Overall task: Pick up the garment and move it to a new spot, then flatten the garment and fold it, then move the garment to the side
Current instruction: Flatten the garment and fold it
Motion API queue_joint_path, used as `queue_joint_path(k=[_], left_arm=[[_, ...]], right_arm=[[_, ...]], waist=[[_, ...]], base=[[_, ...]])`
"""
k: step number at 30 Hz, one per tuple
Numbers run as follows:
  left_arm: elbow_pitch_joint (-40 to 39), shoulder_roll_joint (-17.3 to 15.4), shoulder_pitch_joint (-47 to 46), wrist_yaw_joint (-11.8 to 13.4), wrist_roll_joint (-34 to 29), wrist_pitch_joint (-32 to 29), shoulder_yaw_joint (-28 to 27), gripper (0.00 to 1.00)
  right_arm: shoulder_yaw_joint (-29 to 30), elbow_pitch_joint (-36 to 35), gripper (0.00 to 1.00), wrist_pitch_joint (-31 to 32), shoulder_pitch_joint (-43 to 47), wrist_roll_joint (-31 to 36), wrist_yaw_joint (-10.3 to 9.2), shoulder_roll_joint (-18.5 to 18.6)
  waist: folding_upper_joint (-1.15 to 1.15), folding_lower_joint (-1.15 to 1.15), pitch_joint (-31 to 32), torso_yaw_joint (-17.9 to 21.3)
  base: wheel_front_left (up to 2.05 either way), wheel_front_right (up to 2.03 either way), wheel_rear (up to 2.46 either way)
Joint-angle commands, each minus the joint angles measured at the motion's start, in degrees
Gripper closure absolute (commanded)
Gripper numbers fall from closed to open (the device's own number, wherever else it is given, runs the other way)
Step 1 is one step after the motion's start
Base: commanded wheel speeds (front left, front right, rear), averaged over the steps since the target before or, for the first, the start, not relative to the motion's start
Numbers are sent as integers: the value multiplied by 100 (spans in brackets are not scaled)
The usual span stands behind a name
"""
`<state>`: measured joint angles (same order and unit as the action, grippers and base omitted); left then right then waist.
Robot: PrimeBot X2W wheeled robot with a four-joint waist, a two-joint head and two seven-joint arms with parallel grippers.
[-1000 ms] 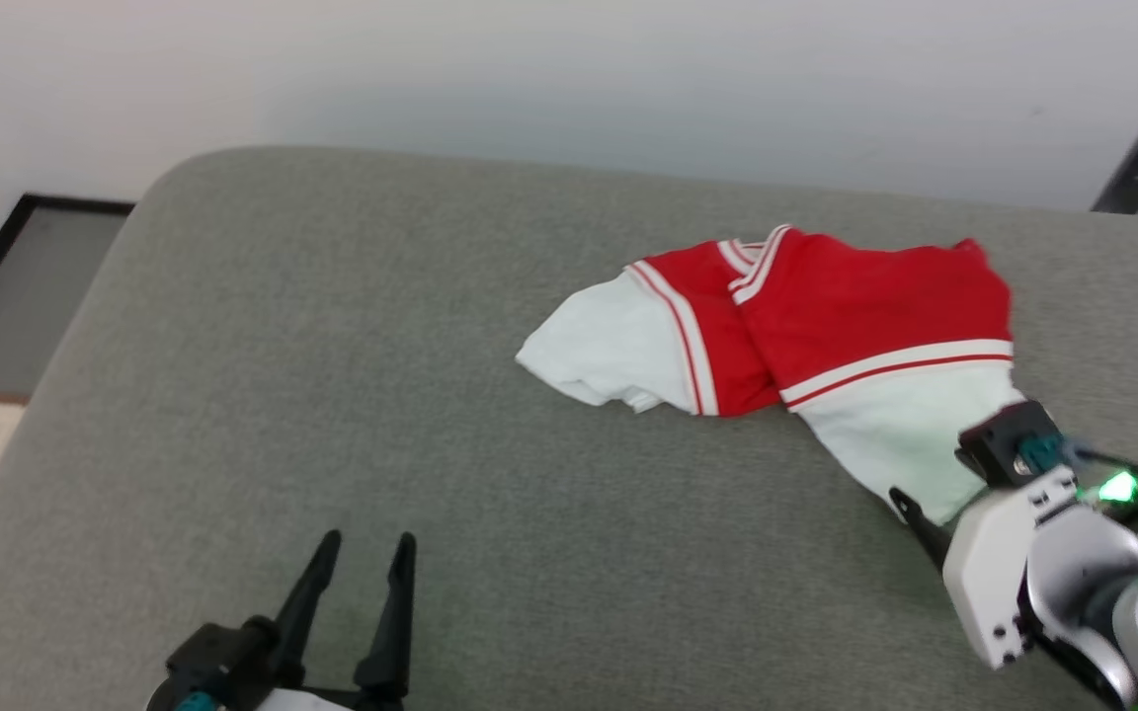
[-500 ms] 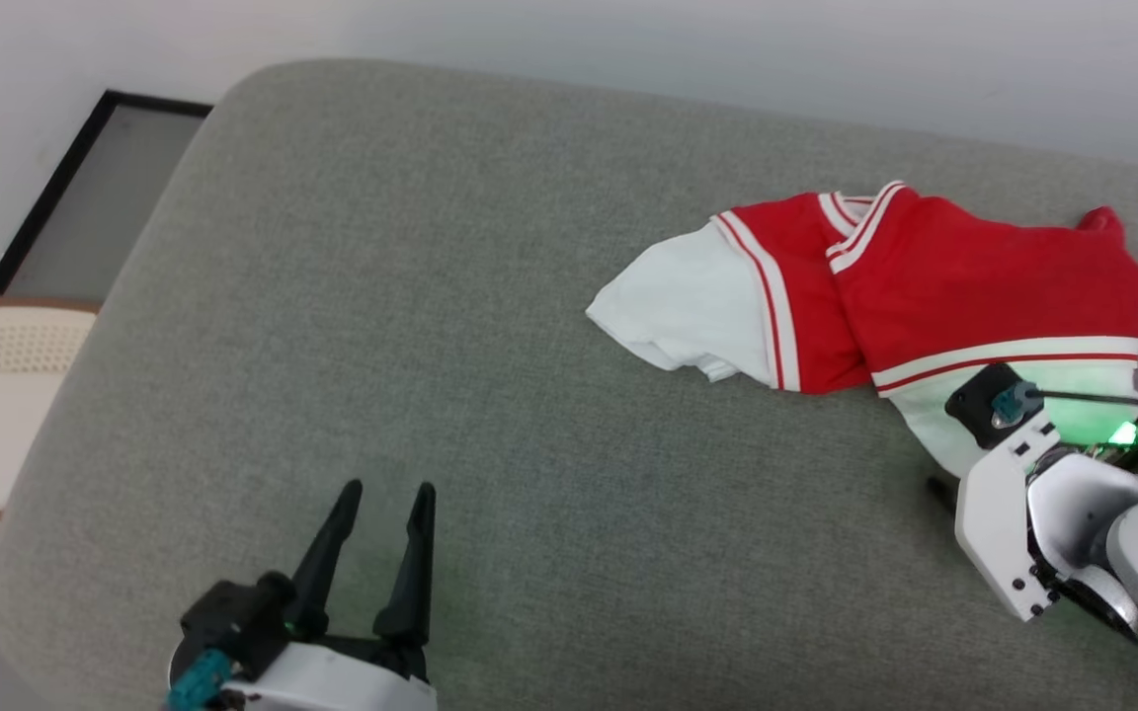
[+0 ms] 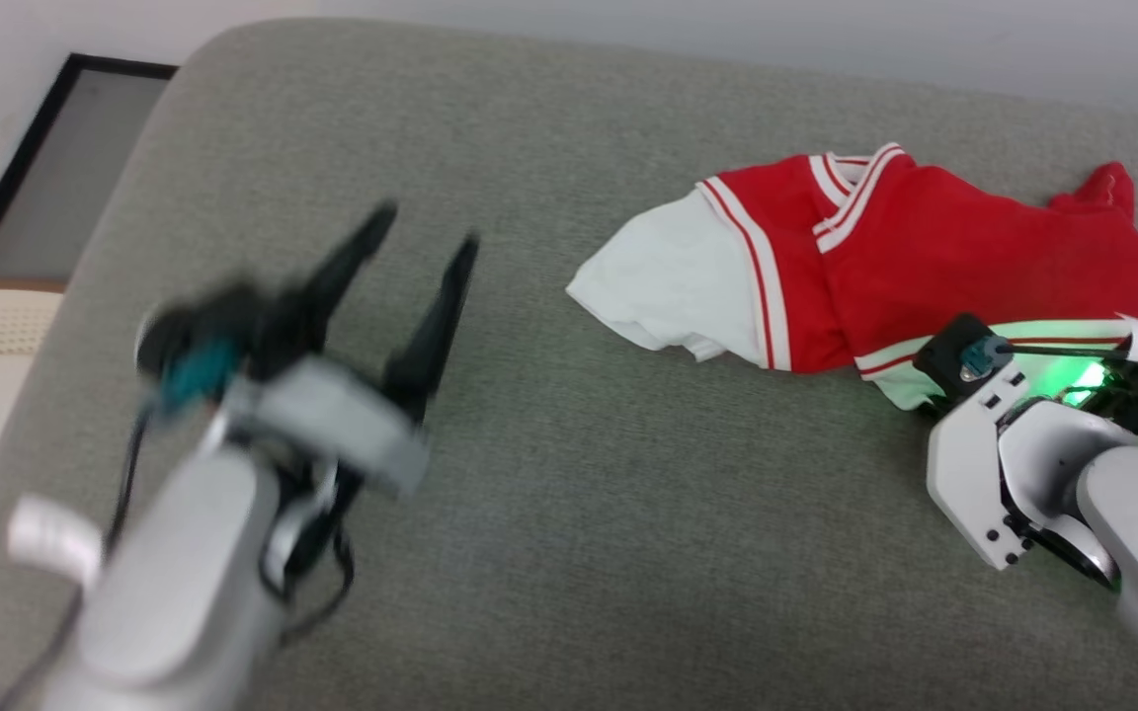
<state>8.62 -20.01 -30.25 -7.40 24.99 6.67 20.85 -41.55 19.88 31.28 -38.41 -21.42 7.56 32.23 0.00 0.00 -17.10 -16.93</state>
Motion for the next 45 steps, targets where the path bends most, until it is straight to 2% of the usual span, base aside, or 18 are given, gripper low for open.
queue_joint_path(k=[1,3,9,12,14,19,23,31,38,39,40,41,45], left_arm=[[54,-33,-183,-5,183,-148,125,0],[243,-166,-762,-6,791,-680,475,0],[1110,-435,-2143,-11,2624,-2229,1534,0],[1702,-591,-2704,-11,3072,-2800,2028,0],[2108,-568,-2985,-11,3363,-3031,2253,0],[2829,-585,-3539,-12,3868,-3274,2628,0],[3219,-460,-3838,-12,4288,-3479,2830,0],[3486,-423,-4100,-12,4970,-3775,3144,0],[3481,-473,-4097,-12,5302,-3909,3412,0],[3450,-483,-4108,-12,5341,-3857,3421,21],[3429,-492,-4109,-12,5405,-3821,3423,76],[3403,-495,-4100,-12,5467,-3793,3424,100],[3303,-580,-4088,-13,5607,-3478,3402,100]], right_arm=[[-101,229,100,53,86,32,-14,20],[-177,259,96,25,-23,38,-18,-21],[-420,328,100,4,-301,7,-18,-157],[-539,364,100,17,-456,1,-18,-202],[-628,387,100,20,-573,11,-18,-236],[-843,446,100,-4,-842,-13,-19,-305],[-936,520,100,-21,-1025,-31,-28,-322],[-1119,689,100,-51,-1202,-38,-32,-423],[-1169,778,100,-125,-1318,-42,-33,-478],[-1166,787,100,-127,-1321,-43,-34,-479],[-1164,792,100,-139,-1325,-39,-34,-480],[-1155,803,100,-162,-1327,-44,-34,-487],[-923,768,100,-363,-1299,-131,-34,-565]], waist=[[0,0,-75,91],[0,0,-134,171],[0,0,-349,415],[0,0,-482,536],[0,0,-568,623],[0,0,-773,850],[0,0,-931,968],[0,0,-1094,1105],[0,0,-1164,1136],[0,0,-1168,1134],[0,0,-1168,1133],[0,0,-1160,1136],[0,0,-1058,1167]], base=[[0,0,0],[0,0,0],[0,0,0],[0,0,0],[0,0,0],[0,0,0],[0,0,0],[0,0,0],[0,0,0],[0,0,0],[0,0,0],[0,0,0],[0,0,0]])
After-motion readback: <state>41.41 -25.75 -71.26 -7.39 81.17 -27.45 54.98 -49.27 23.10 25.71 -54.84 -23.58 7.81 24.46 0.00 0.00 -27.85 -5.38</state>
